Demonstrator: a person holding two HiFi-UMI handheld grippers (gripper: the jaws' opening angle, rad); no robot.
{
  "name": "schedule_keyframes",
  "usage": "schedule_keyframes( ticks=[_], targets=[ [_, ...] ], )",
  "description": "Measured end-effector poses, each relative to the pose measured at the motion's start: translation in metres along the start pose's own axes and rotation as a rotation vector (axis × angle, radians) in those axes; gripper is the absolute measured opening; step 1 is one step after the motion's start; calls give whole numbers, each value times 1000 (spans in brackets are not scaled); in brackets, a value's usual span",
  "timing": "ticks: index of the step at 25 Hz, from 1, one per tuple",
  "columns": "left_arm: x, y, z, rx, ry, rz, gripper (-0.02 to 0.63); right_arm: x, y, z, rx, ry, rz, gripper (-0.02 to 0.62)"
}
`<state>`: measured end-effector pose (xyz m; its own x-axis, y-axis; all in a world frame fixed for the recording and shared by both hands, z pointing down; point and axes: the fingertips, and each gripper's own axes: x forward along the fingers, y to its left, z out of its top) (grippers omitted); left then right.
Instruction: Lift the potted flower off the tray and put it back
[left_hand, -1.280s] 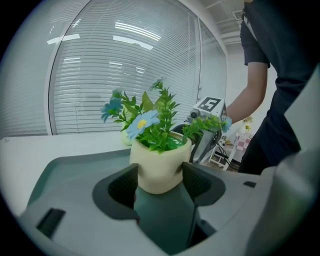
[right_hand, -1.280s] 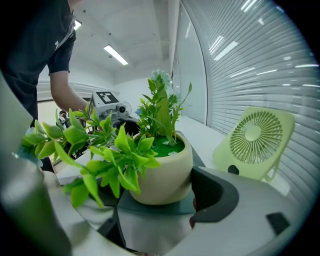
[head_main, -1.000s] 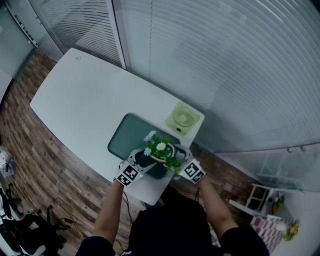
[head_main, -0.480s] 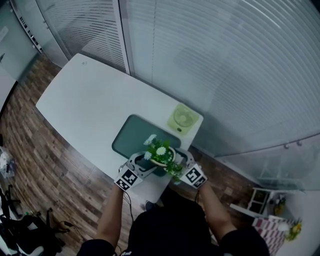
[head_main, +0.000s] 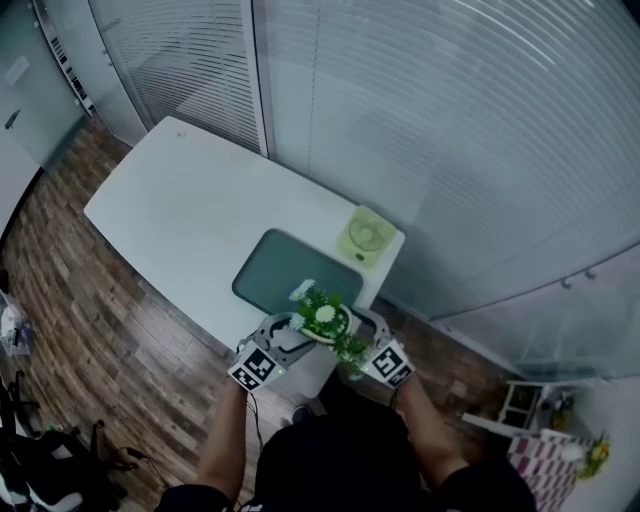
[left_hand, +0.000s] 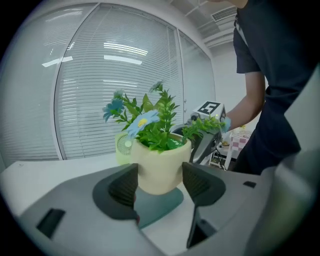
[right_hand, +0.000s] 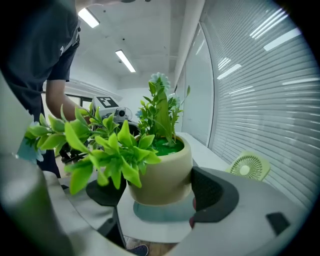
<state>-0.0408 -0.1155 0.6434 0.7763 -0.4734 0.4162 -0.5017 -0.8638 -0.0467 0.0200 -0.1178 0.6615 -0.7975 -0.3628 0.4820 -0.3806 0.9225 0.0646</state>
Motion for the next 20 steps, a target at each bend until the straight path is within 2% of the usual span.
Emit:
schedule_keyframes(
  ticks=[6,20],
  targets=[
    [-21,-19,-1,-13,-1,-7,268,-8,27,9,-7,-21,-5,373],
    [-64,-72,15,33,-19,-26,268,-45,85,22,25,-46,-40,373]
  ],
)
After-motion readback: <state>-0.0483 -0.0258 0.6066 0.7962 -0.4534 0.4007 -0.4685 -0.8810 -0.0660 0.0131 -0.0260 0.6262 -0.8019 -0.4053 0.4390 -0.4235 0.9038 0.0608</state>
